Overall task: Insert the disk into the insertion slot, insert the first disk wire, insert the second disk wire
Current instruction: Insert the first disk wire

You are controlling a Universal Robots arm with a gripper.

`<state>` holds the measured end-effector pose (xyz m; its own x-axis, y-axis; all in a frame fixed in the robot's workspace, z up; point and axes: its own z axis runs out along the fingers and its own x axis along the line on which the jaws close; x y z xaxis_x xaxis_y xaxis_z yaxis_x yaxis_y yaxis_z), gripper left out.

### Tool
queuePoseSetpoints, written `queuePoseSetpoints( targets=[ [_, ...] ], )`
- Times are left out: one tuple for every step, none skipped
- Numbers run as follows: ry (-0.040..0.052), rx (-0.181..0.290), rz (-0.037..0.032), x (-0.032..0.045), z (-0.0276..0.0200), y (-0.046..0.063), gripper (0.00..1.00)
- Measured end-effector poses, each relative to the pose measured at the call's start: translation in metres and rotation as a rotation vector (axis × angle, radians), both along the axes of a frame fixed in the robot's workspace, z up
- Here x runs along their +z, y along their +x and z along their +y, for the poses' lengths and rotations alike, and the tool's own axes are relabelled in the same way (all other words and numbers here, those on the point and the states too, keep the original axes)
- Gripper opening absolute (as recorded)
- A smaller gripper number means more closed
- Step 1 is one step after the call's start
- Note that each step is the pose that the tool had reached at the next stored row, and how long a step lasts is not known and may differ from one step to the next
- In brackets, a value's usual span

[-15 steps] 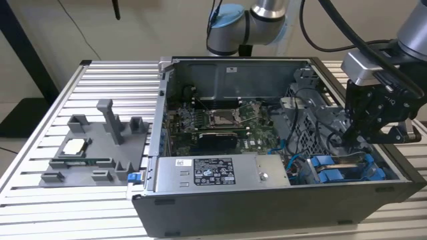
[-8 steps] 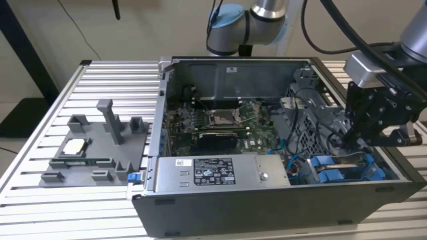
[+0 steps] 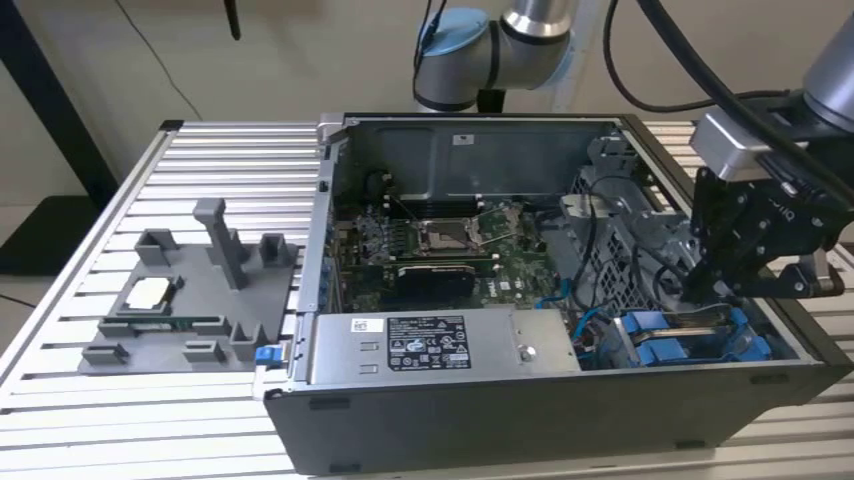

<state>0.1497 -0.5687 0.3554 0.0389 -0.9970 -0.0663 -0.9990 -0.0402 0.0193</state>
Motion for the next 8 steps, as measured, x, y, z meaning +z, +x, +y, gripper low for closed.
queuePoseSetpoints(
  targets=[
    [0.0001,0.0,0.0007,-0.0005,-0.0005,0.0003,0.19],
    [0.0001,0.0,0.0011,-0.001,-0.0011,0.0005,0.19],
    [0.0002,0.0,0.0015,-0.0015,-0.0018,0.0007,0.19],
    [0.0002,0.0,0.0021,-0.0019,-0.0026,0.0011,0.19],
    [0.0002,0.0,0.0029,-0.0022,-0.0036,0.0015,0.19],
    [0.0001,0.0,0.0033,-0.0023,-0.0048,0.0018,0.19],
    [0.0018,0.0,0.0034,-0.0025,-0.0062,0.0023,0.19],
    [0.0055,0.0,0.0034,-0.0025,-0.0076,0.0025,0.19]
  ],
)
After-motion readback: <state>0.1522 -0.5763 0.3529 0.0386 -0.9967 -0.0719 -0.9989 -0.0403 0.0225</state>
